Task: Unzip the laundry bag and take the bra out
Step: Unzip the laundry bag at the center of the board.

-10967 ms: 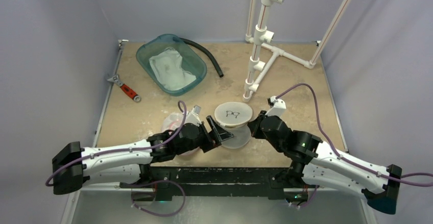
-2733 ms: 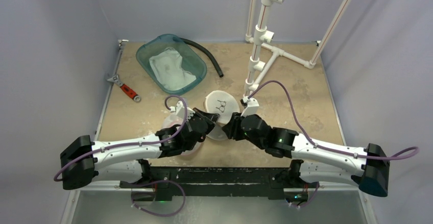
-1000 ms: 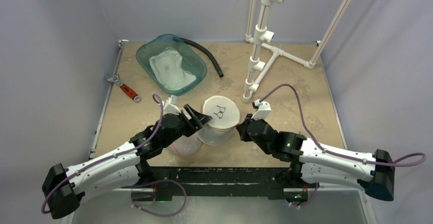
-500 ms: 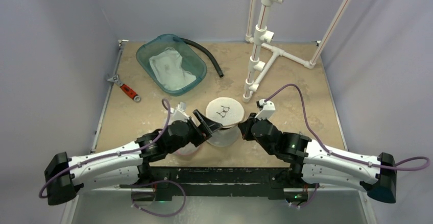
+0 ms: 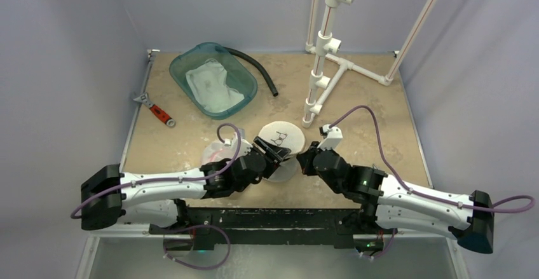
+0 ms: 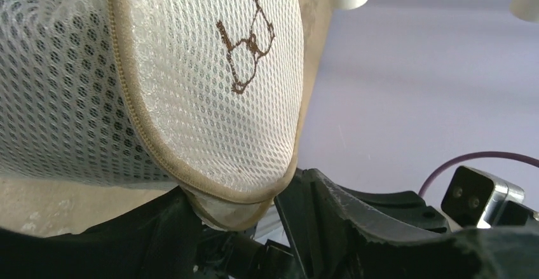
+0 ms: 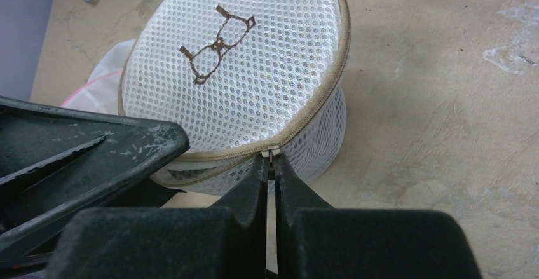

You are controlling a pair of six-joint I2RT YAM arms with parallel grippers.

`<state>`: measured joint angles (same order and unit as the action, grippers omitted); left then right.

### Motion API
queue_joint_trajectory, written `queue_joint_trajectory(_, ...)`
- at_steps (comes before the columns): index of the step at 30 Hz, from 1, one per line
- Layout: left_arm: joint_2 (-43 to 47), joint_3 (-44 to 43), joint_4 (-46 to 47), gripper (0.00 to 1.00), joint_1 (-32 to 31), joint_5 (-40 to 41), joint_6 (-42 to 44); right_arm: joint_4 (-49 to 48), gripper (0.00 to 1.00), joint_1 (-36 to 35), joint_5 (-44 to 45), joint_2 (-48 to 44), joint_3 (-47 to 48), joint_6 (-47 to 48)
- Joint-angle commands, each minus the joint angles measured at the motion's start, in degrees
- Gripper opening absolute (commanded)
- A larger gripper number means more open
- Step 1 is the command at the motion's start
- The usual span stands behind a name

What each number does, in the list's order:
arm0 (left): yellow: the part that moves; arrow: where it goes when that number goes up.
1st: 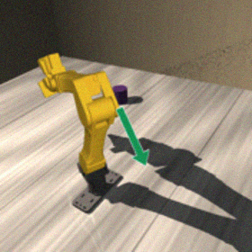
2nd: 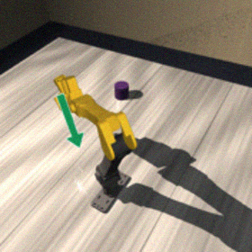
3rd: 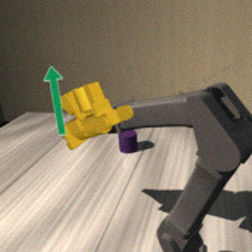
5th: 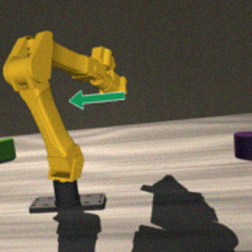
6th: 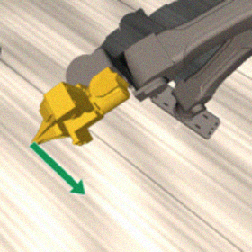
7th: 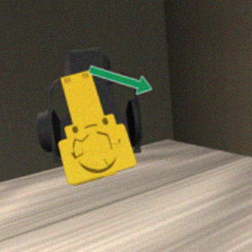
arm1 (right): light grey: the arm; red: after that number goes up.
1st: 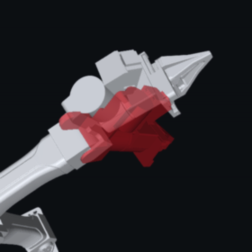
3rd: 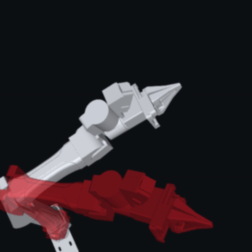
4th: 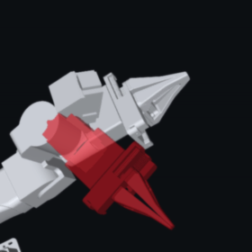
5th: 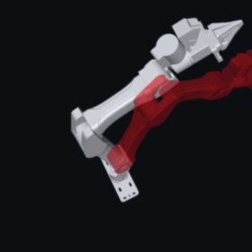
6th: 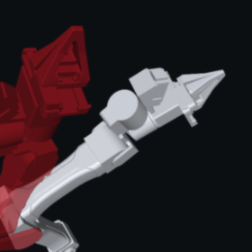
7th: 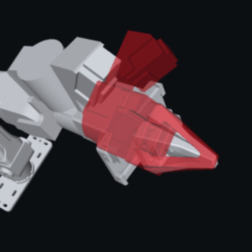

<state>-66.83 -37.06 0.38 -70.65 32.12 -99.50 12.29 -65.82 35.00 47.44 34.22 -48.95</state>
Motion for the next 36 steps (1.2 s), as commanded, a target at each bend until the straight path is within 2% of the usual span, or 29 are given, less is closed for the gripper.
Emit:
queue_joint_trajectory(1,-3.7,-4.2,3.9,0.49,-0.3,3.3,-1.9,-1.0,0.0,0.1,0.5,-1.5,-1.0,0.6)
queue_joint_trajectory(5,-2.7,-2.7,3.7,0.21,-0.3,3.1,-1.4,-0.2,0.0,0.0,0.7,-2.7,-1.6,1.0)
queue_joint_trajectory(7,-0.1,-0.8,3.8,0.01,-0.2,3.9,-0.5,-0.1,0.0,0.0,1.1,-3.4,-2.0,1.4)
queue_joint_trajectory(12,9.5,3.0,-2.5,0.0,3.1,1.8,4.6,-2.1,0.0,0.1,0.2,-5.1,-2.5,5.4)
queue_joint_trajectory(18,20.1,10.8,-1.3,0.0,15.4,-14.9,12.8,-6.3,0.0,0.1,-0.8,-5.2,-2.7,10.5)
queue_joint_trajectory(21,19.9,11.3,-1.3,0.0,19.7,-23.4,17.4,-7.5,0.0,0.1,-0.8,-4.5,-2.4,12.6)
queue_joint_trajectory(24,18.2,11.9,3.0,0.0,23.0,-31.1,21.0,-7.2,0.0,0.1,0.1,-4.1,-2.1,13.4)
queue_joint_trajectory(31,21.5,12.6,-0.1,0.0,31.7,-37.8,24.8,-2.1,0.0,0.1,2.7,-6.0,-1.5,8.6)
queue_joint_trajectory(36,18.9,11.3,-0.3,0.01,37.0,-41.8,25.8,-1.0,0.0,0.1,2.4,-5.6,-0.9,8.2)
